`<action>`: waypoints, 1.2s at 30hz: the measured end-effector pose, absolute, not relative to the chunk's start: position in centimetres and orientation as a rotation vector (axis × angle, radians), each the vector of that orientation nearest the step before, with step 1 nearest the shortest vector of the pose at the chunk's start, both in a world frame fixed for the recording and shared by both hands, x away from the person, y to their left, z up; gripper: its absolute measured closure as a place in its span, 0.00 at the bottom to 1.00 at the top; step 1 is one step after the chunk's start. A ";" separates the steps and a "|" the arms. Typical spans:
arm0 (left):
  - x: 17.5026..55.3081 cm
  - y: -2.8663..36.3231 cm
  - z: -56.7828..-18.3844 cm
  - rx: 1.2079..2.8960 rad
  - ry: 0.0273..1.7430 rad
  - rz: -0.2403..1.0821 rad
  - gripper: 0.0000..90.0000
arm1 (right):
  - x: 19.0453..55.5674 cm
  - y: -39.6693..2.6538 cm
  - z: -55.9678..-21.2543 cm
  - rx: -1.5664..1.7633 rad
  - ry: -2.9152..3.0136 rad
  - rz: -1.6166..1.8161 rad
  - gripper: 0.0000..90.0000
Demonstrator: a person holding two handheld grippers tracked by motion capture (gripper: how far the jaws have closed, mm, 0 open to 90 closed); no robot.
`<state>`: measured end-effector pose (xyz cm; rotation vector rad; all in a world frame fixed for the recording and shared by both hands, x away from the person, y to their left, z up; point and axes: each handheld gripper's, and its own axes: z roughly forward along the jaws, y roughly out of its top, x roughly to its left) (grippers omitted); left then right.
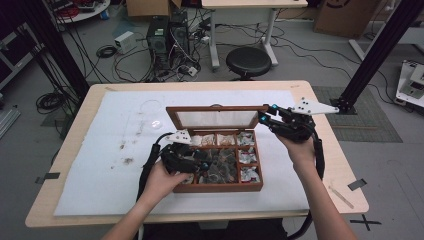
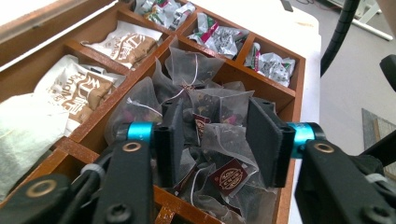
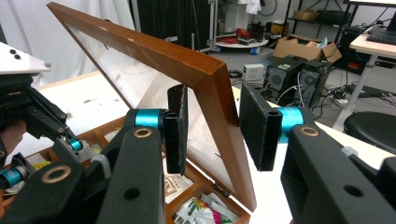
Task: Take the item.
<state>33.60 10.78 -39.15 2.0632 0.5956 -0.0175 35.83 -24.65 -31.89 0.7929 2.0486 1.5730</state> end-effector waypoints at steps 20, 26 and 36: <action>33.5 10.3 -39.3 2.083 0.572 -0.057 0.99 | 35.8 -24.6 -31.9 0.799 2.049 1.569 0.72; 33.3 10.5 -39.0 2.055 0.557 -0.054 0.99 | 35.8 -24.6 -31.9 0.801 2.048 1.569 0.72; 33.1 11.0 -38.4 2.010 0.533 -0.047 0.99 | 35.8 -24.6 -31.9 0.799 2.046 1.565 0.72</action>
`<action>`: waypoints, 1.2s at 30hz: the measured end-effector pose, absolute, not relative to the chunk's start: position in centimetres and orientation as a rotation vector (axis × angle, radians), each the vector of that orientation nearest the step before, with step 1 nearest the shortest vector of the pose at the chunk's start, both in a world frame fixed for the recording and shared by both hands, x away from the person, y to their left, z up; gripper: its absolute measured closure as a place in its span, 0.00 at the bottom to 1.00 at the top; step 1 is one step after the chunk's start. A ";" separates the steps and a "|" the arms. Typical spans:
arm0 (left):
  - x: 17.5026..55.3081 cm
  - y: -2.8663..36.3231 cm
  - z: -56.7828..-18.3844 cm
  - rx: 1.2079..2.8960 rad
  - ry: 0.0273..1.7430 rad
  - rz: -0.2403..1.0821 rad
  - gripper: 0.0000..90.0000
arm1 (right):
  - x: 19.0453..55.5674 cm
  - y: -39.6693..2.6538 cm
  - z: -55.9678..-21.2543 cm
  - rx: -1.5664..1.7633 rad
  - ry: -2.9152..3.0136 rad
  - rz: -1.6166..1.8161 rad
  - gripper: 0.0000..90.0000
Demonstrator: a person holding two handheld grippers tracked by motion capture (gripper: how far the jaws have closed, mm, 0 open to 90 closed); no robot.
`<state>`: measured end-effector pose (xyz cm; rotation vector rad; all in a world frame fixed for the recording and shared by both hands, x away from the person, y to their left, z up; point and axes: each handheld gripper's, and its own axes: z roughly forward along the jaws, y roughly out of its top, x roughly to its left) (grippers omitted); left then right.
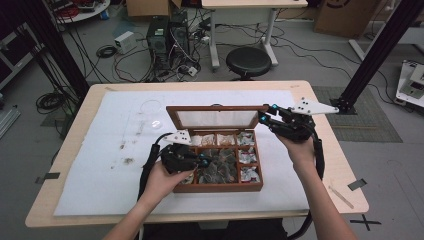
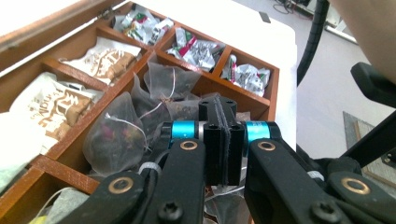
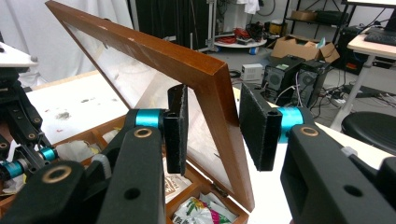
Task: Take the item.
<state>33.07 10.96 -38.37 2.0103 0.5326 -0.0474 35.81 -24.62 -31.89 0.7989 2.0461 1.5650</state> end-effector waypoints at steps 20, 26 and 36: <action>31.8 13.5 -34.7 1.935 0.493 0.026 0.99 | 35.8 -24.6 -31.9 0.798 2.043 1.565 0.72; 31.3 15.0 -33.6 1.938 0.501 0.065 0.99 | 35.8 -24.6 -31.9 0.801 2.045 1.564 0.72; 30.8 18.6 -32.1 1.921 0.552 0.151 0.99 | 35.8 -24.6 -31.9 0.801 2.042 1.566 0.72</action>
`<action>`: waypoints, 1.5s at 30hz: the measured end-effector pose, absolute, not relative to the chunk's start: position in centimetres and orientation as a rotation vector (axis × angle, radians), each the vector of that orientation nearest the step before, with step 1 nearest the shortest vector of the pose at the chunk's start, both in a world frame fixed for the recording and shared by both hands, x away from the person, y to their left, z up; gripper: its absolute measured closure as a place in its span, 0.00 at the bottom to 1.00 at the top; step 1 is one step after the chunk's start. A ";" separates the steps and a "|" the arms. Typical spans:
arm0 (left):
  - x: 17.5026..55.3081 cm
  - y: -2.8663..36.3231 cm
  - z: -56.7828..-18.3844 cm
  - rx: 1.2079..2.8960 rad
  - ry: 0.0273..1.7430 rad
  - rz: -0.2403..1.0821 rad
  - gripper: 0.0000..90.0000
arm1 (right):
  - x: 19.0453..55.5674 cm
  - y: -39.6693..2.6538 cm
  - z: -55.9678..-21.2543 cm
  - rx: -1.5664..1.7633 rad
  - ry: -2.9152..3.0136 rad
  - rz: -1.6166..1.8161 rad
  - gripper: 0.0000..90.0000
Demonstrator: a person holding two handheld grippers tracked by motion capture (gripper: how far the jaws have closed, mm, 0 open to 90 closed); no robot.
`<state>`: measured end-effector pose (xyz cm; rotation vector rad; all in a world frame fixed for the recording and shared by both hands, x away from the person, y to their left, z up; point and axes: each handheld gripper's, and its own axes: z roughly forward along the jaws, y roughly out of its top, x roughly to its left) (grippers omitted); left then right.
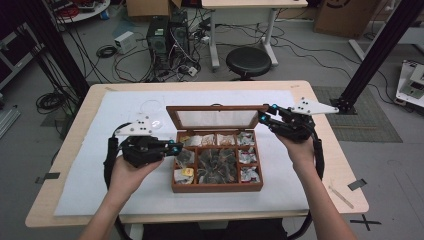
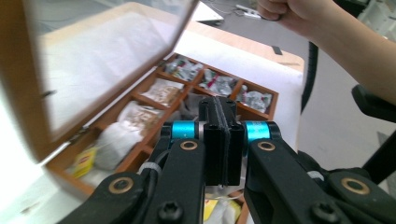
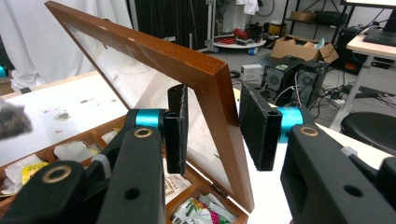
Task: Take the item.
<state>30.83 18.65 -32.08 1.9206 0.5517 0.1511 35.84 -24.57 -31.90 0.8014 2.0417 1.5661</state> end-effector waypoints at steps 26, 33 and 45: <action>34.8 25.8 -29.8 1.823 0.781 0.345 0.99 | 35.8 -24.5 -31.9 0.796 2.039 1.562 0.72; 36.4 26.7 -29.2 1.810 0.830 0.379 0.99 | 35.9 -24.5 -31.9 0.795 2.038 1.563 0.72; 39.2 27.0 -28.8 1.799 0.896 0.466 0.99 | 35.9 -24.6 -31.9 0.794 2.038 1.564 0.72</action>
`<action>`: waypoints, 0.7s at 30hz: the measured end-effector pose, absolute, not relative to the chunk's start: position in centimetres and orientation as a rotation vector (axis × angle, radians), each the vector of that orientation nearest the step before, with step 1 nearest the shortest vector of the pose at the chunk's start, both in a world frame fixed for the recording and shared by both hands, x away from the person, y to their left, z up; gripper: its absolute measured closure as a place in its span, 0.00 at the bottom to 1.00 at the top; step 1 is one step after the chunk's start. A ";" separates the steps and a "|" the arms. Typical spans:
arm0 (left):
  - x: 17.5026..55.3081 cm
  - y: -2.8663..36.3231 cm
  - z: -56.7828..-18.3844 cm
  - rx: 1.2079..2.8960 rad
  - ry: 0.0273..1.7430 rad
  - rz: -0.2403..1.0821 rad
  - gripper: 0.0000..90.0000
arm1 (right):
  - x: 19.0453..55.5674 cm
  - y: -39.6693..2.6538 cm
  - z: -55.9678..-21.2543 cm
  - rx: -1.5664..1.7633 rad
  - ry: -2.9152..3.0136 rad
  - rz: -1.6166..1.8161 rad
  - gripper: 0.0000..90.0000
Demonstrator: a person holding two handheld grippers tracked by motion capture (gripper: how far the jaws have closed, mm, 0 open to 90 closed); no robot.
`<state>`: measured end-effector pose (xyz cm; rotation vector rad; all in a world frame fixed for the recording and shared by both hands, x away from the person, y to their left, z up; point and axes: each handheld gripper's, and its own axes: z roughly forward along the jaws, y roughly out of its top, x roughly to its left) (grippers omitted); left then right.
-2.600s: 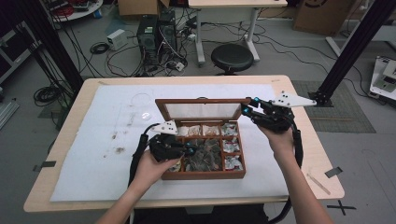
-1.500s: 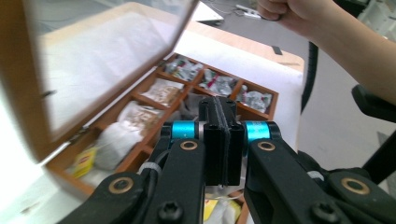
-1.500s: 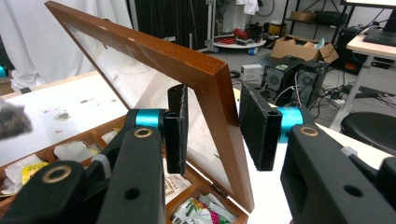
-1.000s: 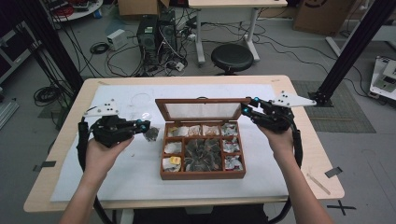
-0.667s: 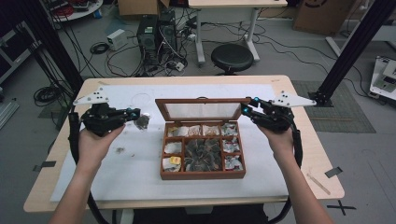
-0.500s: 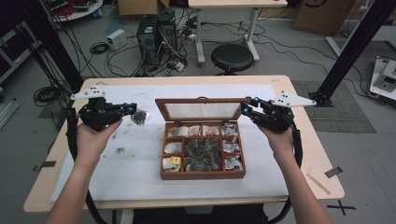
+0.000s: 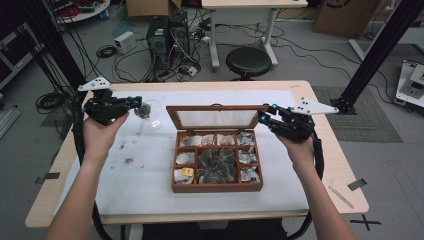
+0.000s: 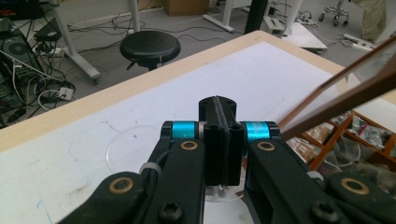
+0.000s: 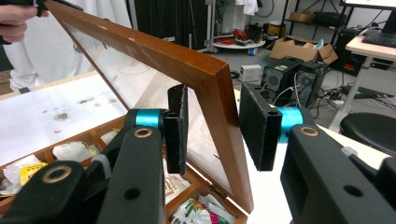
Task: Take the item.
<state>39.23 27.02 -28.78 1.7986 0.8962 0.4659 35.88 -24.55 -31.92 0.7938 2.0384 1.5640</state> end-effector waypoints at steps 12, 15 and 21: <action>42.5 27.5 -29.5 1.734 0.993 0.493 1.00 | 35.9 -24.6 -31.9 0.796 2.039 1.566 0.72; 43.2 27.6 -29.7 1.717 1.011 0.496 1.00 | 35.9 -24.6 -31.9 0.793 2.040 1.566 0.72; 44.4 27.0 -29.8 1.718 1.039 0.493 1.00 | 35.9 -24.6 -31.9 0.793 2.038 1.566 0.72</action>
